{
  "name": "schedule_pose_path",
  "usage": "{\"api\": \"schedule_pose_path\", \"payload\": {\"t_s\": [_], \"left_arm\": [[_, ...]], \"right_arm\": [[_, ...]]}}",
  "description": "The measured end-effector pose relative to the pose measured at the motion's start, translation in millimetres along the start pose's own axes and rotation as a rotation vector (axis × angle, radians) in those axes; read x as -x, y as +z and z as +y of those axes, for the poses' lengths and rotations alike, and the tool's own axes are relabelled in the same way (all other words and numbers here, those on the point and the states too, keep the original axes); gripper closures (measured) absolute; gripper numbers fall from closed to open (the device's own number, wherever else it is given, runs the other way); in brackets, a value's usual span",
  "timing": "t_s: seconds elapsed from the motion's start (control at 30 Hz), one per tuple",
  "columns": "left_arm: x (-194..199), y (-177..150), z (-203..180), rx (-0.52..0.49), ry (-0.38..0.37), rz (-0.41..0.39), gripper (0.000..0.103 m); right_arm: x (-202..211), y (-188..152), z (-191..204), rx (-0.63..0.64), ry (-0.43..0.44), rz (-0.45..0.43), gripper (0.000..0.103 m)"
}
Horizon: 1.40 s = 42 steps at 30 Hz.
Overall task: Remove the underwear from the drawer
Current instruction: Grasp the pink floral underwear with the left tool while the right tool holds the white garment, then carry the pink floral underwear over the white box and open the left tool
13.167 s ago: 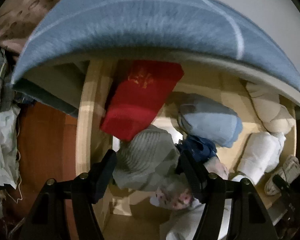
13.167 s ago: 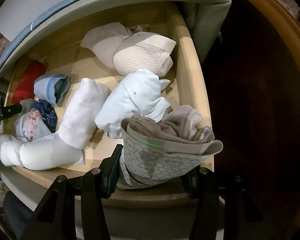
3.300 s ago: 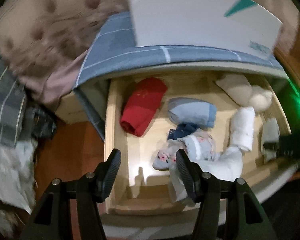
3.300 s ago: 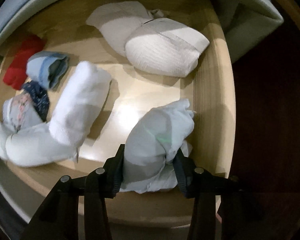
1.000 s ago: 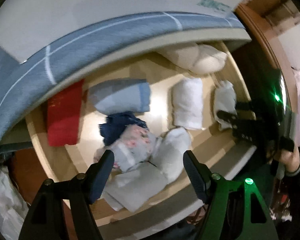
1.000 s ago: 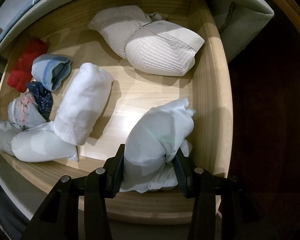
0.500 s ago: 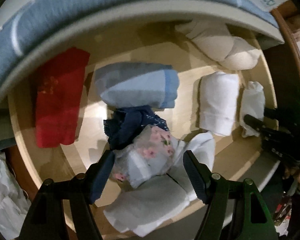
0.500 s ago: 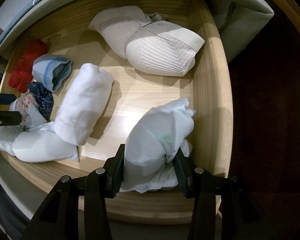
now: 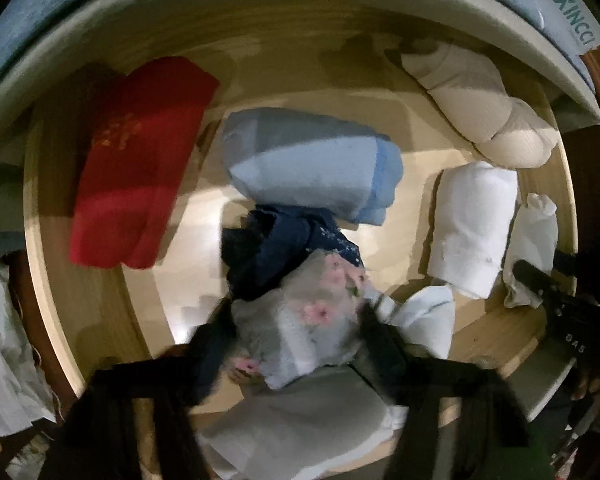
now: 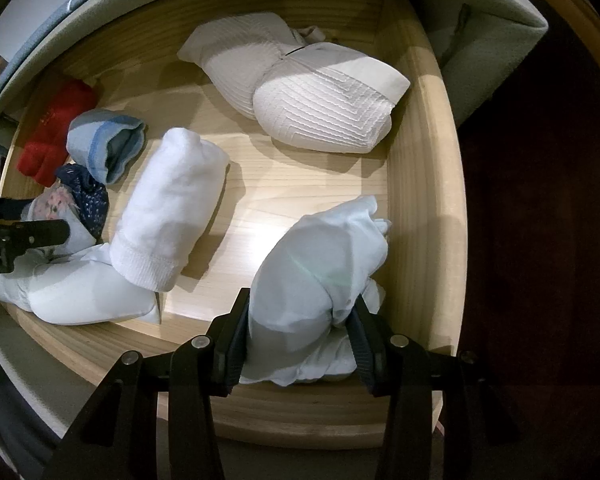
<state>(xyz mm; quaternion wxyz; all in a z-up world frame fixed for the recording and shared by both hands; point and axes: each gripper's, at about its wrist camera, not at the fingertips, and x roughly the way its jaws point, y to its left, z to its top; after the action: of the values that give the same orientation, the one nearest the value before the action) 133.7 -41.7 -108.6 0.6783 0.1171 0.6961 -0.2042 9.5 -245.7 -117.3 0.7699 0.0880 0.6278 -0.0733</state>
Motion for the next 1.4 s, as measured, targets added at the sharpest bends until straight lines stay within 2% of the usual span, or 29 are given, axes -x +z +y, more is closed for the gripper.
{"api": "schedule_pose_path", "payload": {"t_s": [0.03, 0.07, 0.27, 0.47, 0.67, 0.87, 1.17, 1.4], "left_arm": [[1.4, -0.8, -0.1, 0.005, 0.001, -0.003, 0.054], [3.4, -1.8, -0.6, 0.006, 0.004, -0.01, 0.061], [28.8, -10.9, -2.5, 0.006, 0.006, -0.08, 0.069], [67.0, -13.3, -1.9, 0.031, -0.036, -0.15, 0.07], [100.0, -8.4, 3.5, 0.03, -0.039, -0.231, 0.07], [136.9, -20.5, 8.6, -0.003, -0.008, -0.3, 0.07], [195.7, -32.9, -3.2, -0.055, 0.015, -0.439, 0.07], [268.7, -27.6, 3.9, -0.013, 0.035, -0.641, 0.07]], "right_arm": [[-0.2, 0.4, 0.3, 0.0, 0.0, 0.0, 0.06], [-0.2, 0.0, 0.1, 0.0, 0.0, 0.0, 0.06], [0.1, -0.1, 0.2, -0.002, 0.003, -0.001, 0.06], [0.3, -0.1, 0.5, -0.001, 0.003, -0.001, 0.06], [0.6, 0.0, 0.6, -0.001, 0.006, -0.002, 0.06], [1.2, -0.7, 0.8, 0.002, 0.007, -0.003, 0.061], [0.4, 0.1, 0.5, -0.001, 0.014, -0.007, 0.062], [1.0, -0.1, -0.8, -0.001, 0.009, -0.01, 0.062]]}}
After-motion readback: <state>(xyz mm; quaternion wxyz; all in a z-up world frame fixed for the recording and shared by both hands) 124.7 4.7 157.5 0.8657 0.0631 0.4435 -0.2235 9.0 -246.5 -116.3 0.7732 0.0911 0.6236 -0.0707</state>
